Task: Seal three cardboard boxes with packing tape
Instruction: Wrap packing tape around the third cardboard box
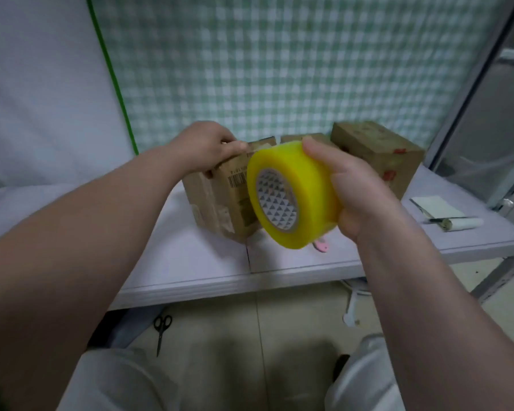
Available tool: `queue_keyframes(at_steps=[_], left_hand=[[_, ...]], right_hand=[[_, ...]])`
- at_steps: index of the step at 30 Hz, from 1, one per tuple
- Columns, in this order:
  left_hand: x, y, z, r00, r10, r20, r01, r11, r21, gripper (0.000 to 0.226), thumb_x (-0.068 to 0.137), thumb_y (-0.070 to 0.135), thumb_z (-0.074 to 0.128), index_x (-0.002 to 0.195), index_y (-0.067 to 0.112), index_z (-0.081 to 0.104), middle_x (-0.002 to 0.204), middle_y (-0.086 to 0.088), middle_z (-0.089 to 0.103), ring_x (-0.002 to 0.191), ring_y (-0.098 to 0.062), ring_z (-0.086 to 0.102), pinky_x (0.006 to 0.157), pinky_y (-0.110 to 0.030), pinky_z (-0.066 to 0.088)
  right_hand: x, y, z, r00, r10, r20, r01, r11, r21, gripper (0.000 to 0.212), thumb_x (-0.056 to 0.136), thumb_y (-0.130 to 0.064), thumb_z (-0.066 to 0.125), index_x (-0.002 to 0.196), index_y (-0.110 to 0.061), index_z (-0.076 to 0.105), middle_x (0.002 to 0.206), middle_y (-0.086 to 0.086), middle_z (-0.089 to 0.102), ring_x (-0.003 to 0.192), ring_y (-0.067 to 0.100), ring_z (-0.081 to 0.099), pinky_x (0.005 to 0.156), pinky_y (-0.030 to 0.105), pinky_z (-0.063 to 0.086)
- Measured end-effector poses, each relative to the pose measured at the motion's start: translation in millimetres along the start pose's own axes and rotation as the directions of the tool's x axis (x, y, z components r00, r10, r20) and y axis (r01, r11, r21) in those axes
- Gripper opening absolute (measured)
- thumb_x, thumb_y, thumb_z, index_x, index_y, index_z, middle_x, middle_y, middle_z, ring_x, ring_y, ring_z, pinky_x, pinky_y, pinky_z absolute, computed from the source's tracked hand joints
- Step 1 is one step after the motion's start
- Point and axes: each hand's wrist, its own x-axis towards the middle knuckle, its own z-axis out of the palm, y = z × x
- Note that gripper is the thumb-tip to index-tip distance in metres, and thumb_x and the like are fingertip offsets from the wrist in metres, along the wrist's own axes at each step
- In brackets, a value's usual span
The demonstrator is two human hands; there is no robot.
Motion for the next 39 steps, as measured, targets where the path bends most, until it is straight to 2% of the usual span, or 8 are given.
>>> queue_keyframes(at_steps=[3, 9, 12, 16, 21, 24, 26, 39], left_hand=[[16.6, -11.2, -13.4, 0.996, -0.093, -0.007, 0.092, 0.990, -0.104, 0.039, 0.094, 0.049, 0.048, 0.094, 0.017, 0.069, 0.080, -0.003, 0.068, 0.052, -0.023, 0.067, 0.059, -0.032, 0.054], [39.9, -43.9, -37.8, 0.963, -0.260, -0.070, 0.233, 0.936, -0.265, 0.036, 0.093, 0.047, 0.054, 0.098, 0.013, 0.064, 0.084, -0.010, 0.067, 0.062, -0.031, 0.068, 0.065, -0.040, 0.059], [55.6, -56.5, -35.1, 0.919, -0.274, -0.283, 0.231, 0.957, -0.177, 0.026, 0.093, 0.039, 0.057, 0.091, 0.013, 0.052, 0.079, -0.008, 0.060, 0.064, -0.027, 0.061, 0.052, -0.032, 0.045], [69.7, -76.7, -27.2, 0.888, -0.149, -0.435, 0.163, 0.987, -0.006, 0.011, 0.095, 0.016, 0.049, 0.093, 0.009, 0.057, 0.099, -0.013, 0.051, 0.089, -0.028, 0.052, 0.069, -0.031, 0.034], [56.2, -104.5, -16.9, 0.961, -0.122, -0.248, 0.131, 0.991, 0.019, 0.061, 0.092, 0.049, 0.049, 0.141, 0.013, 0.044, 0.145, -0.011, 0.033, 0.133, -0.030, 0.034, 0.110, -0.037, 0.029], [46.1, -109.7, -14.6, 0.987, -0.143, -0.074, 0.147, 0.988, 0.045, 0.129, 0.051, 0.097, 0.039, 0.149, 0.016, 0.017, 0.153, -0.005, 0.021, 0.144, -0.031, 0.005, 0.116, -0.051, 0.018], [46.2, -108.4, -14.7, 0.990, -0.134, -0.039, 0.138, 0.982, 0.131, 0.143, 0.036, 0.101, 0.040, 0.149, 0.017, 0.014, 0.153, -0.002, 0.018, 0.144, -0.027, 0.003, 0.114, -0.054, 0.023], [67.4, -129.6, -18.9, 0.985, -0.142, -0.102, 0.143, 0.990, -0.002, 0.089, 0.057, 0.060, 0.069, 0.132, 0.016, 0.047, 0.121, -0.003, 0.052, 0.114, -0.022, 0.049, 0.091, -0.033, 0.045]], right_hand=[[20.1, -31.0, 16.9, 0.999, 0.039, -0.011, -0.040, 0.998, -0.056, 0.054, 0.069, -0.054, 0.075, 0.111, -0.021, 0.067, 0.105, 0.006, 0.072, 0.093, 0.030, 0.069, 0.090, 0.051, 0.052], [49.4, -52.6, 39.3, 0.996, 0.077, 0.047, -0.072, 0.992, -0.099, 0.023, 0.081, -0.037, 0.066, 0.098, -0.023, 0.059, 0.106, 0.011, 0.066, 0.093, 0.030, 0.065, 0.080, 0.044, 0.054], [72.3, -68.7, 57.9, 0.999, 0.018, 0.035, -0.014, 0.994, -0.110, 0.022, 0.082, -0.037, 0.069, 0.097, -0.024, 0.061, 0.108, 0.008, 0.067, 0.097, 0.029, 0.065, 0.091, 0.048, 0.052], [104.0, -80.5, 85.9, 1.000, -0.005, 0.004, 0.005, 0.993, -0.114, 0.051, 0.077, -0.047, 0.073, 0.119, -0.020, 0.061, 0.112, 0.006, 0.066, 0.098, 0.027, 0.064, 0.094, 0.047, 0.050], [140.2, -85.8, 114.2, 0.999, -0.009, -0.047, 0.006, 0.997, -0.077, 0.070, 0.073, -0.060, 0.072, 0.126, -0.018, 0.058, 0.116, 0.006, 0.065, 0.098, 0.028, 0.064, 0.090, 0.044, 0.051], [154.2, -87.0, 129.9, 1.000, -0.004, -0.025, 0.003, 0.999, -0.042, 0.067, 0.075, -0.059, 0.070, 0.129, -0.021, 0.056, 0.119, 0.006, 0.063, 0.100, 0.028, 0.062, 0.094, 0.046, 0.049], [160.3, -85.4, 138.2, 0.999, -0.009, 0.033, 0.009, 1.000, -0.007, 0.062, 0.077, -0.054, 0.070, 0.127, -0.021, 0.057, 0.117, 0.007, 0.064, 0.100, 0.030, 0.063, 0.094, 0.048, 0.050], [171.6, -89.1, 155.8, 0.997, -0.055, 0.046, 0.060, 0.989, -0.133, 0.052, 0.086, -0.053, 0.060, 0.125, -0.018, 0.058, 0.116, 0.007, 0.063, 0.100, 0.028, 0.061, 0.095, 0.046, 0.049]])
